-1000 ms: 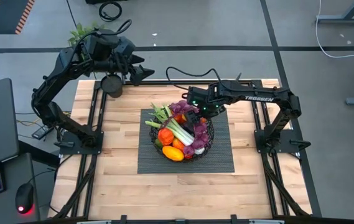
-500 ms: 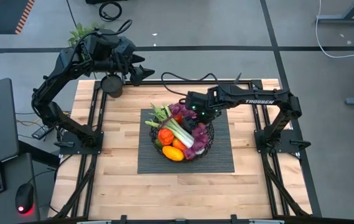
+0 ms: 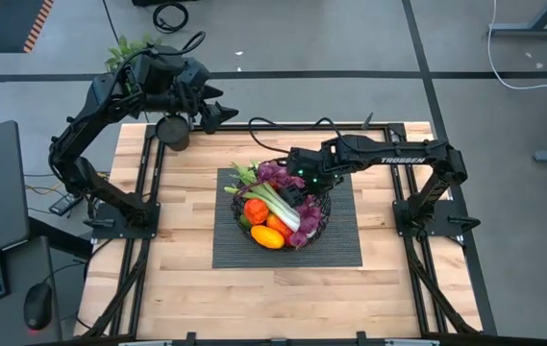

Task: Build produce basket
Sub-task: Return to Home Position

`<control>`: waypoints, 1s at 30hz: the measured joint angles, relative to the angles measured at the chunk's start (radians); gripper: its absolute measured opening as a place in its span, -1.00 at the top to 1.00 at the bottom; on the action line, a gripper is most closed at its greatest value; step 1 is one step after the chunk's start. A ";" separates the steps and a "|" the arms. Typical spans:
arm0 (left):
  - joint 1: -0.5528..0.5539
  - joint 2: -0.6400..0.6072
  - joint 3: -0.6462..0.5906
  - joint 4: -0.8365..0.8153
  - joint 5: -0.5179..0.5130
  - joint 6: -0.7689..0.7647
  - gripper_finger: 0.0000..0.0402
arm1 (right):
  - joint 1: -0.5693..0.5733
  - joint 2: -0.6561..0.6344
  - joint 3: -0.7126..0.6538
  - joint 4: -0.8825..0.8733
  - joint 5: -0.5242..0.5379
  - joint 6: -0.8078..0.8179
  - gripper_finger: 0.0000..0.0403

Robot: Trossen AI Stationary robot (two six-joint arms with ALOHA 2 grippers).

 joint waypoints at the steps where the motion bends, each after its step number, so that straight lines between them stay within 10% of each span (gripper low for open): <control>1: 0.000 0.000 0.000 -0.004 0.000 0.000 -0.96 | -0.003 -0.004 0.004 -0.008 0.002 0.002 -0.50; 12: 0.008 -0.067 0.001 0.003 0.110 -0.008 -0.96 | -0.029 -0.135 0.085 -0.016 0.202 -0.026 -0.38; 19: -0.009 -0.088 0.001 -0.019 0.335 -0.077 -0.96 | -0.025 -0.246 0.085 -0.027 0.231 -0.140 -0.01; 30: -0.078 -0.110 0.002 0.193 0.301 -0.211 -0.93 | 0.068 -0.467 0.052 -0.035 0.377 -0.182 0.67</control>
